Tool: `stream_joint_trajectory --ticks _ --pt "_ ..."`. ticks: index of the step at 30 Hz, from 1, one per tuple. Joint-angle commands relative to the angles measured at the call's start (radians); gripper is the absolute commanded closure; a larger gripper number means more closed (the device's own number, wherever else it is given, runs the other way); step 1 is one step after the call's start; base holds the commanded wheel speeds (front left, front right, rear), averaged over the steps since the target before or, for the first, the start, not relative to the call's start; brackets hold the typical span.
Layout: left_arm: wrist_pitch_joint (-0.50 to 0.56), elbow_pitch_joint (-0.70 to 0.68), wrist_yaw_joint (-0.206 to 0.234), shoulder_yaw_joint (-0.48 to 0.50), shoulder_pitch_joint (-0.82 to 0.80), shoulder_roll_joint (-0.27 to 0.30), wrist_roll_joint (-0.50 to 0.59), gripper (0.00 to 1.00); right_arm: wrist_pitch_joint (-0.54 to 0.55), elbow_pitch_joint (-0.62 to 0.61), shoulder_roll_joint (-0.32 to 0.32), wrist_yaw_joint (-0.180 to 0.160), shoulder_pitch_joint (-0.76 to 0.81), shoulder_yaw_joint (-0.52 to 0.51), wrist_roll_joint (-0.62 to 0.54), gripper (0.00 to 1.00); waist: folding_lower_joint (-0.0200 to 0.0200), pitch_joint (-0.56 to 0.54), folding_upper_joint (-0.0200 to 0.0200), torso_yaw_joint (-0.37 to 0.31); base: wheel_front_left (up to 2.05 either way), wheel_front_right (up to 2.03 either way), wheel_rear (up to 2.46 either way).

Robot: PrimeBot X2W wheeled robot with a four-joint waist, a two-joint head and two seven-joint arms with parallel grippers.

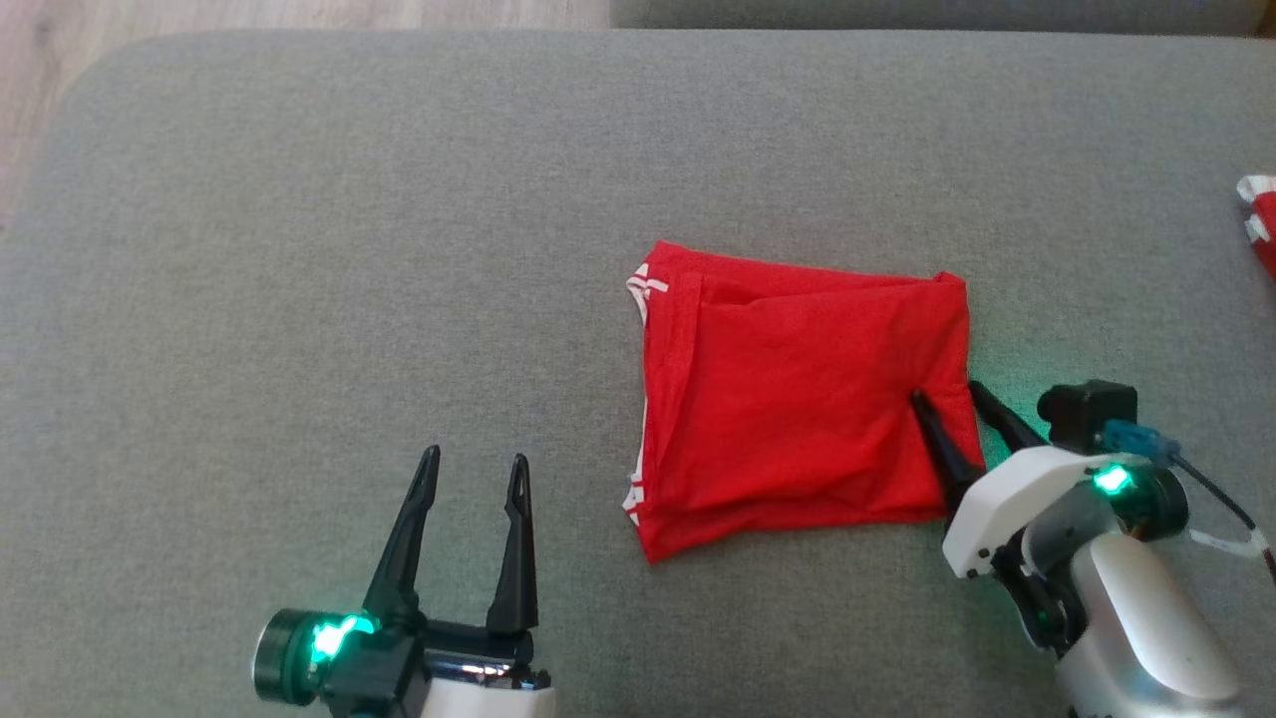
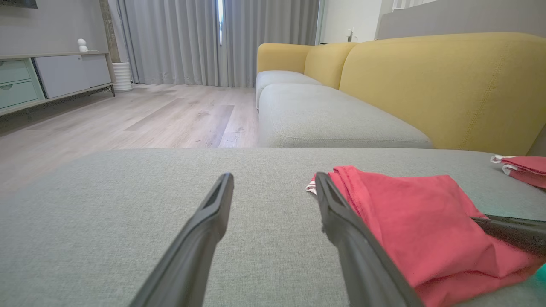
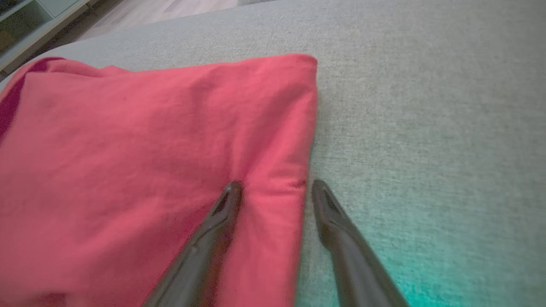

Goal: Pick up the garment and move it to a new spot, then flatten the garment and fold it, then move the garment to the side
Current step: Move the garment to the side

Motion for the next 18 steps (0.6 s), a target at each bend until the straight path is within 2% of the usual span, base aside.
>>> stream_joint_trajectory --ticks 1,5,9,13,18 --pt "-0.005 -0.031 0.002 0.026 -0.035 -0.008 0.002 0.0 0.004 -0.003 -0.005 0.007 -0.006 0.033 0.007 1.0 0.0 0.004 0.0 -0.004 0.0 0.0 0.0" --pt "-0.005 -0.049 0.01 0.03 -0.04 -0.008 0.014 0.0 -0.011 -0.02 -0.038 0.007 -0.029 0.047 0.025 1.0 0.0 0.026 0.0 -0.035 0.0 0.0 0.0" --pt "-0.005 -0.075 0.001 0.028 -0.056 -0.008 0.014 0.0 -0.006 -0.087 -0.108 0.007 -0.072 0.036 0.011 1.0 0.0 0.07 0.0 -0.082 0.0 0.0 0.0" --pt "-0.005 -0.097 -0.003 0.026 -0.086 -0.008 0.021 0.0 0.024 -0.187 -0.206 0.007 -0.117 -0.001 -0.008 1.0 0.0 0.127 0.0 -0.131 0.0 0.0 0.0" --pt "-0.005 -0.116 -0.014 0.023 -0.133 -0.008 0.036 0.0 0.1 -0.317 -0.362 0.007 -0.145 -0.083 -0.023 1.0 0.0 0.204 0.0 -0.178 0.0 0.0 0.0"
